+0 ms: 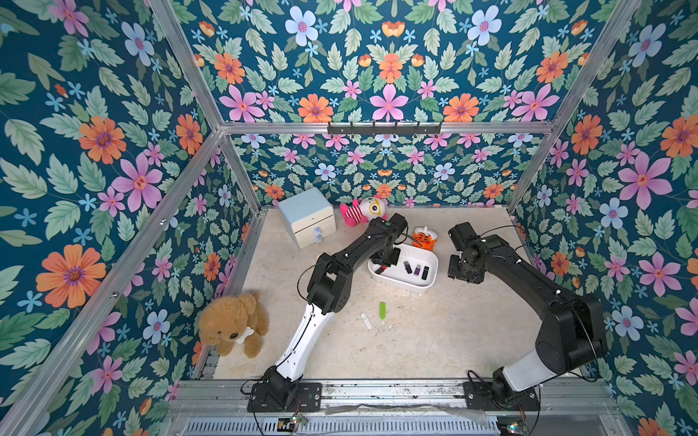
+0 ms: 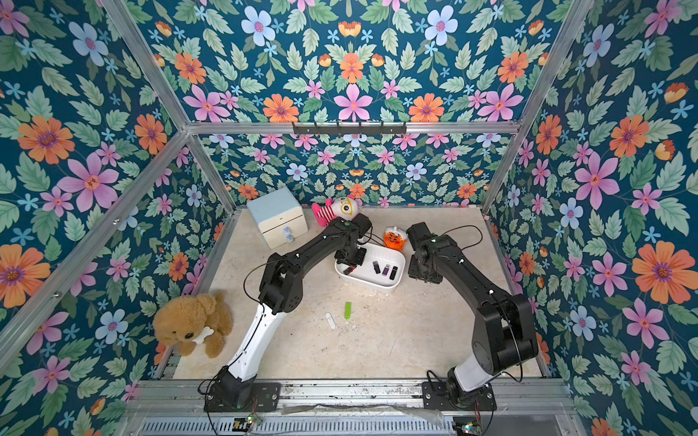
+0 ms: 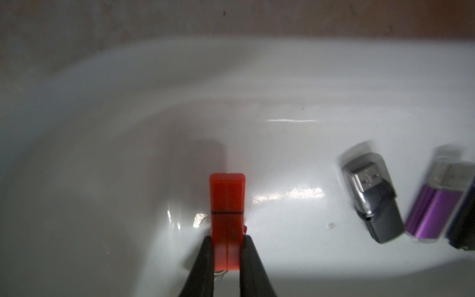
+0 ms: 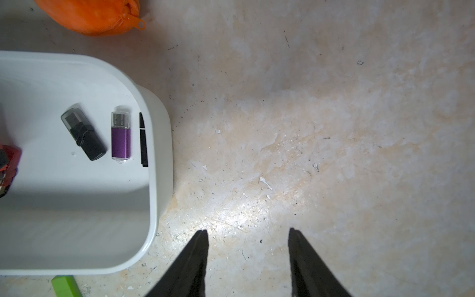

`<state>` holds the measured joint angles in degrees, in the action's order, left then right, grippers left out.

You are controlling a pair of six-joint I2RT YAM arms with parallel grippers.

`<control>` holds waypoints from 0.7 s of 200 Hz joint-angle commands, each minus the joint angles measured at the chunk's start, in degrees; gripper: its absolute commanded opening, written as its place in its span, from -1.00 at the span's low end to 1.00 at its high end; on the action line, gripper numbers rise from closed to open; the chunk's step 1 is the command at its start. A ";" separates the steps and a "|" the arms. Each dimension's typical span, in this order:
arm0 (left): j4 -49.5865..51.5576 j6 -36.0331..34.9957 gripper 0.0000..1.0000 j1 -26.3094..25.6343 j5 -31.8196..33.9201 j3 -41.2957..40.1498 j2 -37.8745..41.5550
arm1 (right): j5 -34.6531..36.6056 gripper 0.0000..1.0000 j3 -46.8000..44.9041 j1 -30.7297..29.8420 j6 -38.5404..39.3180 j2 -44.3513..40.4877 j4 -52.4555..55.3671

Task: Put the usb flash drive into the storage box
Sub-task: Place the USB flash in the storage box.

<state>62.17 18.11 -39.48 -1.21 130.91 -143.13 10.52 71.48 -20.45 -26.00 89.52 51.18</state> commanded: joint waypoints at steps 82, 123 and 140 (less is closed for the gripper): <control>2.51 -0.28 -0.33 -0.77 0.69 -0.13 -1.89 | 0.81 0.08 -1.52 0.05 -0.19 -1.80 -0.18; 2.03 -0.12 -0.13 -0.75 1.06 0.29 -0.21 | 0.81 0.08 -1.43 0.07 -0.12 -1.98 -0.22; 2.23 0.03 -0.03 -0.84 0.90 1.87 0.95 | 0.73 0.08 -1.18 0.04 -0.15 -1.93 -0.13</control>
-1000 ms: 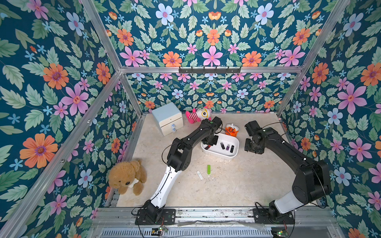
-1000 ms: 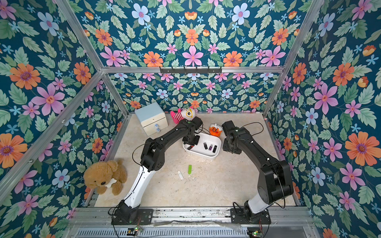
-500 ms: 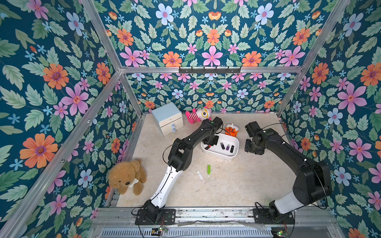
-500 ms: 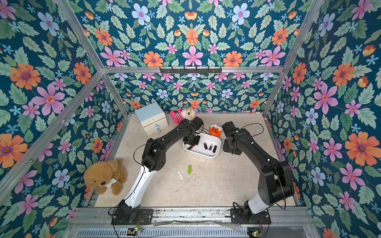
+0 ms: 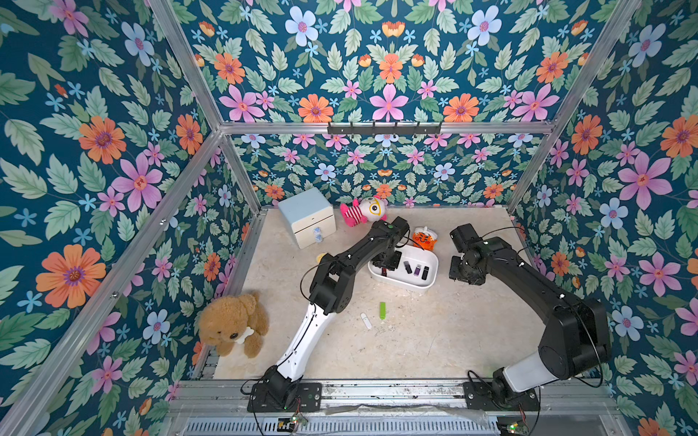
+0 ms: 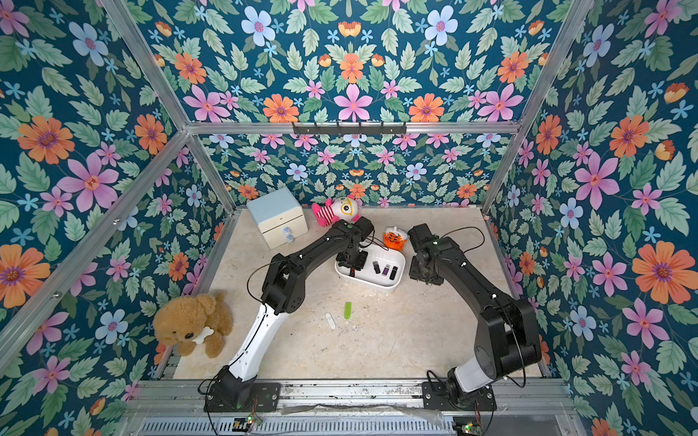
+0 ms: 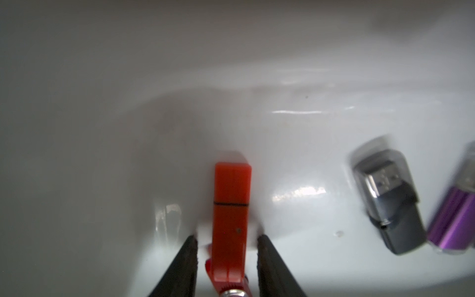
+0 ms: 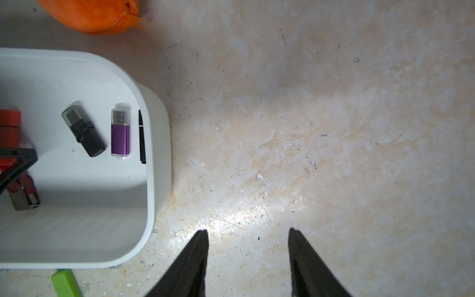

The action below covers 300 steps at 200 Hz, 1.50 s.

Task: Put the usb flash drive into the storage box
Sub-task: Place the USB flash in the storage box, then pick up the USB flash from the center of the board.

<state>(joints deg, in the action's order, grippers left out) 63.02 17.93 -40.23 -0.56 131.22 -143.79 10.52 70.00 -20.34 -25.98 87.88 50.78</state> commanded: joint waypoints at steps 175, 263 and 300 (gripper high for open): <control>-4.08 17.08 0.47 0.50 9.86 -49.17 54.29 | -6.05 0.24 4.15 -32.14 -14.04 4.59 -0.94; -3.66 24.53 0.52 0.41 9.08 -67.23 69.30 | -9.29 0.21 13.06 -35.83 -11.67 22.84 -3.27; -4.29 25.16 0.53 0.42 8.30 -70.18 70.71 | -9.28 0.14 15.20 -36.13 -11.62 26.69 -2.69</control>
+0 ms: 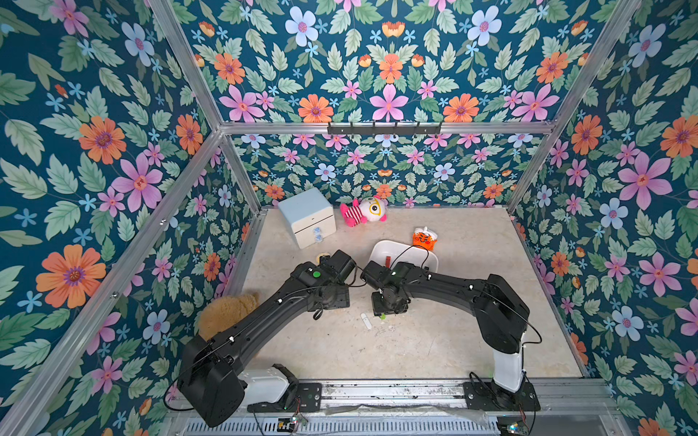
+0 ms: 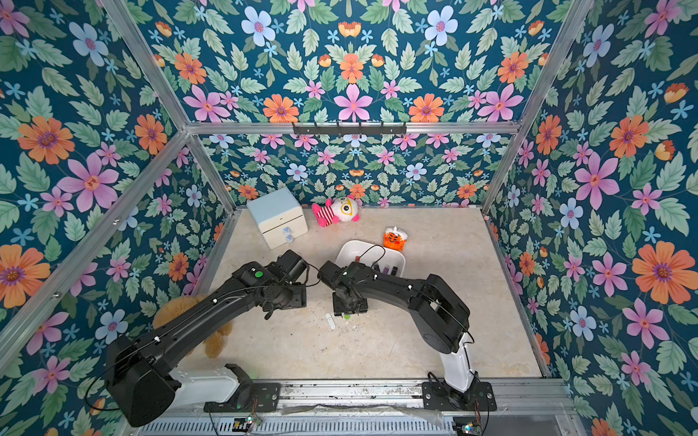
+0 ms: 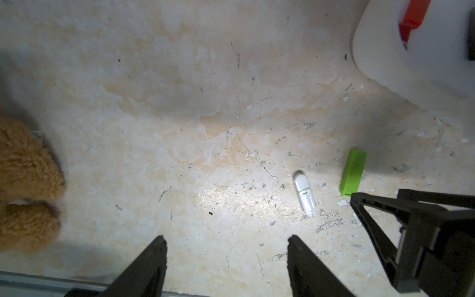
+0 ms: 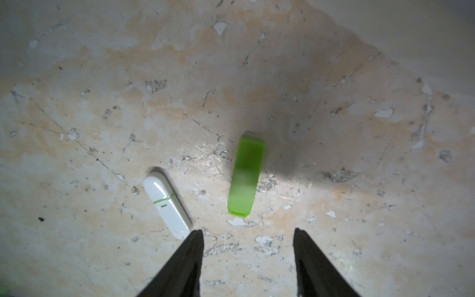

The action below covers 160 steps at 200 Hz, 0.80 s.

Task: Put the usb flash drive into the storage box
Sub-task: Pick up the USB flash from the center of the board.

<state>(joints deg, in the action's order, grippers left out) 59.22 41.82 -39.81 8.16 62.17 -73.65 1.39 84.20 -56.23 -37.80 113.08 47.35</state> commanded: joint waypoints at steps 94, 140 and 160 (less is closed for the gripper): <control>-2.01 2.10 0.53 0.00 -0.81 -5.39 2.61 | 0.47 -0.02 2.71 -0.22 0.56 6.31 0.65; -4.55 2.77 0.53 -0.09 -2.62 -8.60 2.80 | 1.41 -0.08 3.51 0.14 1.40 7.20 1.07; -4.81 2.95 0.53 -0.26 -2.79 -8.99 3.07 | 1.95 -0.09 3.68 0.96 2.15 7.08 1.09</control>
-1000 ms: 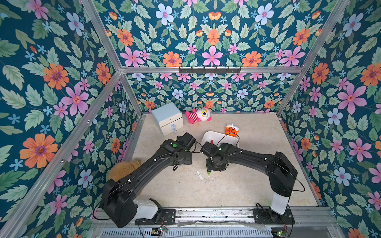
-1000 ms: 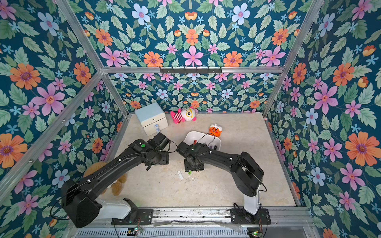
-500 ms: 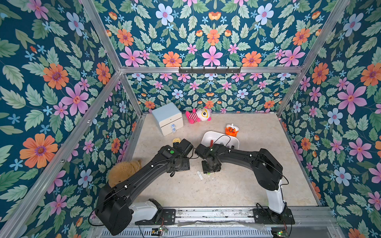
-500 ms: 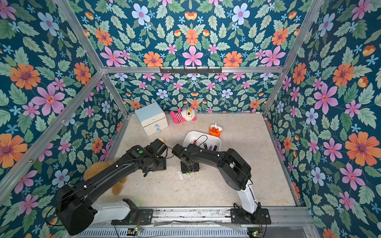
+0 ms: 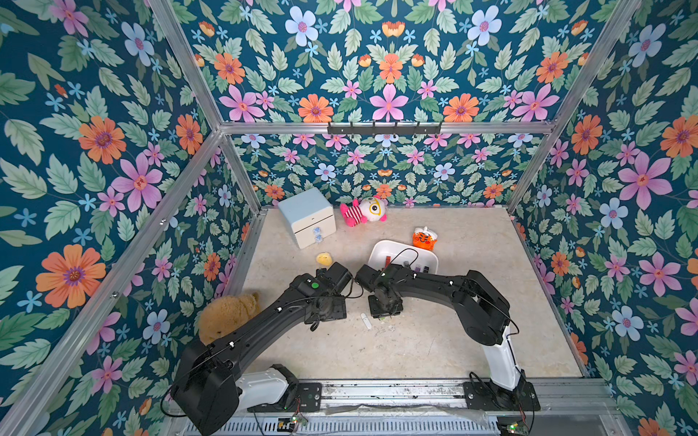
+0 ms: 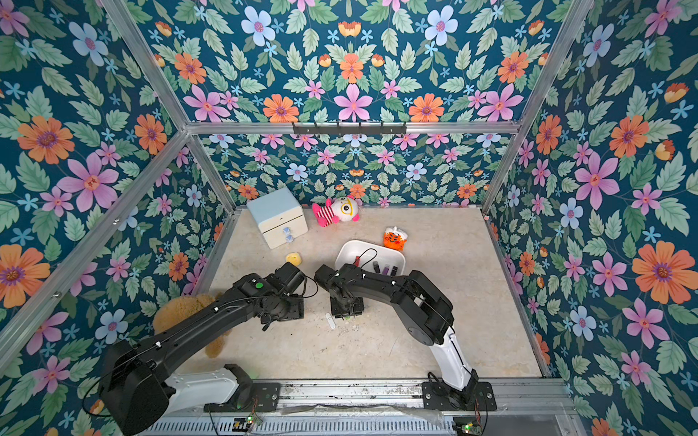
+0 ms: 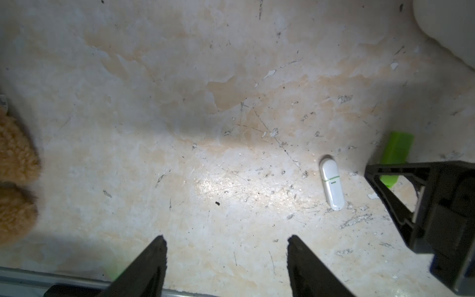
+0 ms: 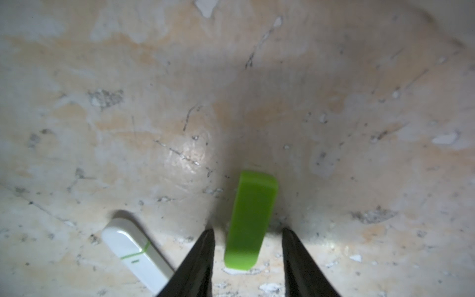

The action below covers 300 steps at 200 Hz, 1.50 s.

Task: Put the usb flash drive into the storage box
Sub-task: Pick up the USB flash from the center of the board, then place the USB flash in the storage box.

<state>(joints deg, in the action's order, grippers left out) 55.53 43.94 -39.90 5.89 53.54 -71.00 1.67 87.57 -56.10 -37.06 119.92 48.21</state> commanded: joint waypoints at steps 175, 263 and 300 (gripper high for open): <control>-6.66 5.60 0.51 -8.18 -2.20 -1.59 -5.43 | 3.64 -1.00 0.55 0.79 0.98 -6.71 3.68; -15.44 4.82 0.48 -8.29 -5.64 -0.44 -13.24 | 8.08 -1.00 -5.14 12.50 2.34 -21.18 9.58; -15.88 3.44 0.48 -8.32 -6.49 4.19 -19.88 | 7.30 -1.00 -5.35 18.37 6.63 -22.47 8.50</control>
<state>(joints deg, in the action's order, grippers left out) 40.71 48.90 -48.25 0.27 55.81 -88.55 8.62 82.08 -40.32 -34.22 97.60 56.86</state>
